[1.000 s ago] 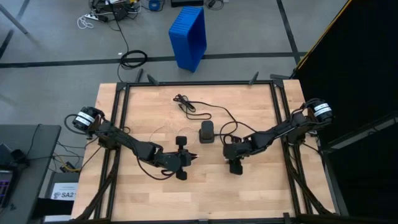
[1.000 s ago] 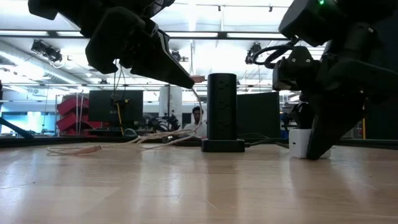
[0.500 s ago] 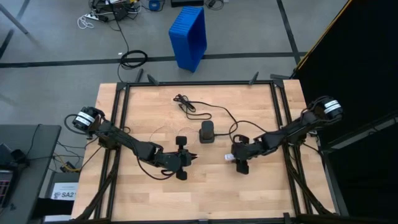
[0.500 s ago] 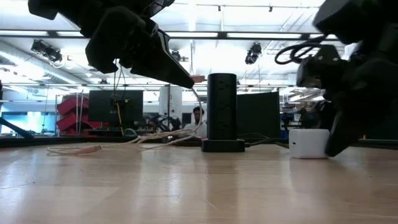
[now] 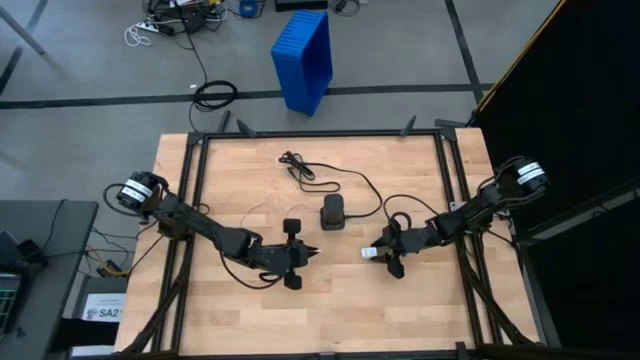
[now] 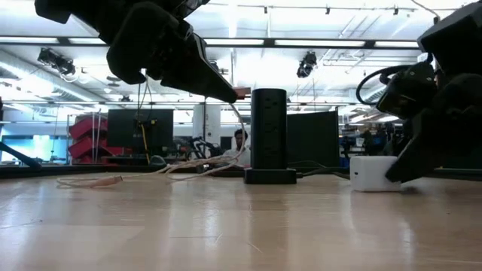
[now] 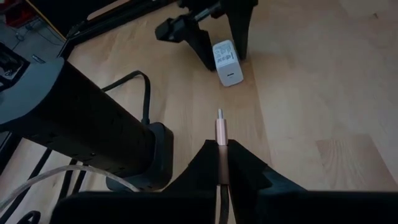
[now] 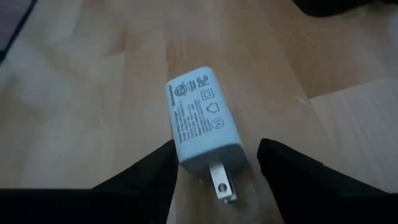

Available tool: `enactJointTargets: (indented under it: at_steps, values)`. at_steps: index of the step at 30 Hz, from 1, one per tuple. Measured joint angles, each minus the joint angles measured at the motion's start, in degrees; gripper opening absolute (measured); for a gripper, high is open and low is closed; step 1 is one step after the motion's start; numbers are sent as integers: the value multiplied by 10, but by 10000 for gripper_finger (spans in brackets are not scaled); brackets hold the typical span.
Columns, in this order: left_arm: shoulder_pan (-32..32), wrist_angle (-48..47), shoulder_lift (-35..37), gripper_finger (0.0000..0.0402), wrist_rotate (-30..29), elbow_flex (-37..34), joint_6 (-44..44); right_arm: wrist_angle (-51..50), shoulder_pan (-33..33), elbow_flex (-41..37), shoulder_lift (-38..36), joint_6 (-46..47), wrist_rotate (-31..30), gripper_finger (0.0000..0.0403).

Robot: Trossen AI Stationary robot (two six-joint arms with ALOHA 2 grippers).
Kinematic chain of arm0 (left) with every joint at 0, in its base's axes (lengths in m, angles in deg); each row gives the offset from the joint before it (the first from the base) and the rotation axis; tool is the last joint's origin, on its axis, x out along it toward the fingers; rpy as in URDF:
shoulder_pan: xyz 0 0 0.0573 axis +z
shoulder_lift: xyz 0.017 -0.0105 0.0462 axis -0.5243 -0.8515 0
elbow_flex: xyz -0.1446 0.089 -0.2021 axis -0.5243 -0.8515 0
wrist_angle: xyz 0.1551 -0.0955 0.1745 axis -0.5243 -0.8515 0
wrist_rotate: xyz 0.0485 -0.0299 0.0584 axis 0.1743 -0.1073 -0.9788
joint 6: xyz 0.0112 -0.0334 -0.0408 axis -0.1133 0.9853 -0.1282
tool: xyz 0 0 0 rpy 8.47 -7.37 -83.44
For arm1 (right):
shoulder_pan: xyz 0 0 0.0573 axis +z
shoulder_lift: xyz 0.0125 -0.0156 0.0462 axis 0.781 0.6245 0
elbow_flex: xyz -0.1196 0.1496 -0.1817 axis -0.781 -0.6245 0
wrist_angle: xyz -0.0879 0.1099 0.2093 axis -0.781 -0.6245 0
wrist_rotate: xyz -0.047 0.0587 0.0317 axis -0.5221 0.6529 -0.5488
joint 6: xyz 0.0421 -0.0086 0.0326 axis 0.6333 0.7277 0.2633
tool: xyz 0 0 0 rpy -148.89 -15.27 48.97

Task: Plug in charger
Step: Insert the charger cable into the charger adapter

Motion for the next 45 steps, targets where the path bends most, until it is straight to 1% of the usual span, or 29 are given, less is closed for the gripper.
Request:
enactJointTargets:
  at_steps: [4,7,10,15,18,20,23,26,28,32,39,42,45]
  values:
    - [0,0,0,0,-2,0,0,59,0,0,42,-11,-2,204]
    - [0,0,0,0,-3,0,0,96,0,0,68,-21,-2,189]
    - [0,0,0,0,-3,0,0,112,-1,1,81,-26,-3,164]
    - [0,0,0,0,-3,0,-1,113,-1,1,81,-22,-4,108]
    - [0,0,0,0,-3,0,-8,125,-1,0,82,-14,1,89]
    - [0,1,0,0,-3,0,-21,145,0,0,83,-7,13,88]
    - [0,9,0,0,-6,0,-52,201,-3,0,83,13,35,88]
    - [0,26,0,0,-25,0,-92,249,-8,10,83,36,47,88]
    - [0,37,0,0,-42,0,-119,260,-8,29,83,41,59,88]
    - [-1,64,0,0,-74,0,-178,241,-8,83,83,29,79,88]
    - [-6,73,0,0,-129,0,-243,171,-20,163,82,15,75,88]
    - [-14,73,0,0,-148,0,-257,143,-30,180,82,12,73,88]
    - [-28,73,0,0,-154,0,-259,141,-37,181,82,10,77,88]
